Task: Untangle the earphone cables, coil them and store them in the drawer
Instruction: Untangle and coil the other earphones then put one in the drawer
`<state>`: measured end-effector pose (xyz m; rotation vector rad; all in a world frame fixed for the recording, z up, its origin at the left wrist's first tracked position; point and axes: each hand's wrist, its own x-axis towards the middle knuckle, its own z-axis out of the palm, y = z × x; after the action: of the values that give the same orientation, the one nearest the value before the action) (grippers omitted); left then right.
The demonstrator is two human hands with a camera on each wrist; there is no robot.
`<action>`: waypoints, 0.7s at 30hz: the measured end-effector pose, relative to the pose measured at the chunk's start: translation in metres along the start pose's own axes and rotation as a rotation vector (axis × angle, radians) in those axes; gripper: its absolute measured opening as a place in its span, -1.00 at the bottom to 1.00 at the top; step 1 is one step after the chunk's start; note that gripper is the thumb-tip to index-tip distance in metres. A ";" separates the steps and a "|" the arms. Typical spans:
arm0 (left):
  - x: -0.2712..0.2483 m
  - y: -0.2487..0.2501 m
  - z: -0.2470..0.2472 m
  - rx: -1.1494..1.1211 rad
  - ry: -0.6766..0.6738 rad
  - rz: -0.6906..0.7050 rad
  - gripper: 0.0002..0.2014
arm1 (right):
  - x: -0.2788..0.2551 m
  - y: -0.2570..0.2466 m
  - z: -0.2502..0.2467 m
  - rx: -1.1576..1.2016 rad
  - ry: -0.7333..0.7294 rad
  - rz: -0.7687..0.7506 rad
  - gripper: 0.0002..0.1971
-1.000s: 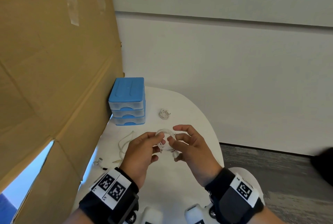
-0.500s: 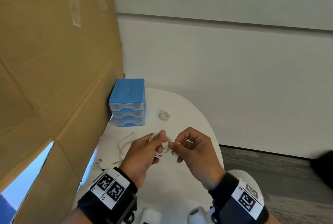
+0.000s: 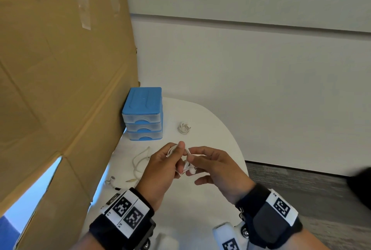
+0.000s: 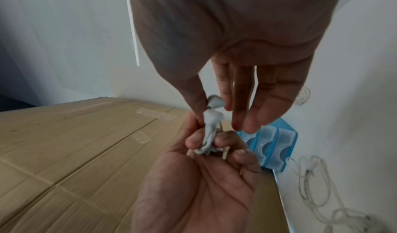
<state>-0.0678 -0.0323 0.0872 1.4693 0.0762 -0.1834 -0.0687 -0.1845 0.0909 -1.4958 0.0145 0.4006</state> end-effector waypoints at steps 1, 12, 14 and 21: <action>0.001 -0.001 -0.001 -0.032 -0.016 -0.014 -0.69 | 0.000 0.002 -0.001 0.002 -0.030 0.003 -0.80; 0.023 -0.016 -0.016 -0.120 0.144 -0.144 -0.81 | 0.029 0.011 0.008 -0.129 0.157 -0.107 -0.84; 0.030 -0.021 -0.025 -0.136 0.246 -0.168 -0.83 | 0.046 0.015 0.005 -0.178 0.217 -0.065 -0.89; 0.048 -0.042 -0.037 -0.035 0.353 -0.245 -0.89 | 0.155 0.042 -0.037 -0.378 0.356 0.221 -0.87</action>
<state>-0.0260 -0.0028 0.0340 1.4422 0.5444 -0.1187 0.0732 -0.1804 0.0083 -1.9329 0.4078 0.3192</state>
